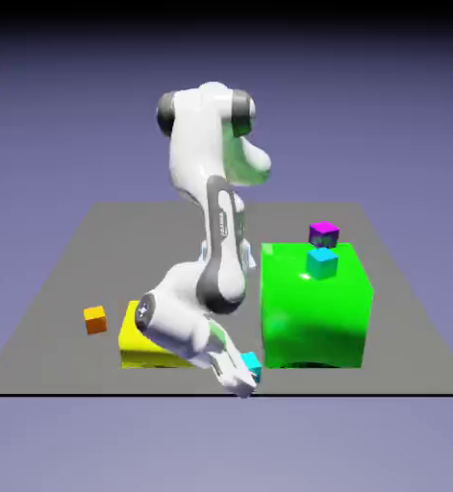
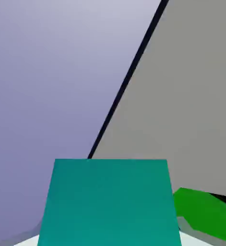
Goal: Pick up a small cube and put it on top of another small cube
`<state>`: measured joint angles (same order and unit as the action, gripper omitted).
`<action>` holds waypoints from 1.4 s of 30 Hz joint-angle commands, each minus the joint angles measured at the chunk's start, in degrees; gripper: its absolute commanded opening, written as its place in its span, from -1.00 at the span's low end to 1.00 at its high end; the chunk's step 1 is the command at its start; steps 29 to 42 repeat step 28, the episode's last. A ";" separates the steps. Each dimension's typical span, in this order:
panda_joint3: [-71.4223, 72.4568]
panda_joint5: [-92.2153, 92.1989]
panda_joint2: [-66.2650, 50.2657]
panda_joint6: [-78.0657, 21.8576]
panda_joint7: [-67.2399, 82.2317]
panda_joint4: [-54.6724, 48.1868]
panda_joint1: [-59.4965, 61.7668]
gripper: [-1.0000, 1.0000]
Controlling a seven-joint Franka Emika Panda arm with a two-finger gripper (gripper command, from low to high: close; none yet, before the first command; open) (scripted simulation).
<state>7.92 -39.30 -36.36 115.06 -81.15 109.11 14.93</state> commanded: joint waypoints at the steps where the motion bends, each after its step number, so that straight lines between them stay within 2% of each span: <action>1: -1.88 0.72 -0.50 0.15 -0.71 -1.23 -1.80 -1.00; 6: -0.97 7.46 6.75 -12.29 -1.83 -5.74 -9.47 -1.00; 16: 16.47 16.78 24.35 -37.21 2.02 -3.33 -6.19 -1.00; 19: 17.94 17.39 24.93 -37.19 0.44 -4.45 -4.41 -1.00; 25: 18.74 15.96 26.98 -28.24 2.63 6.40 -5.52 -1.00; 26: 18.74 15.96 26.98 -28.24 2.63 6.40 -5.52 1.00; 42: 18.59 16.23 26.58 -29.95 2.21 4.33 -5.31 1.00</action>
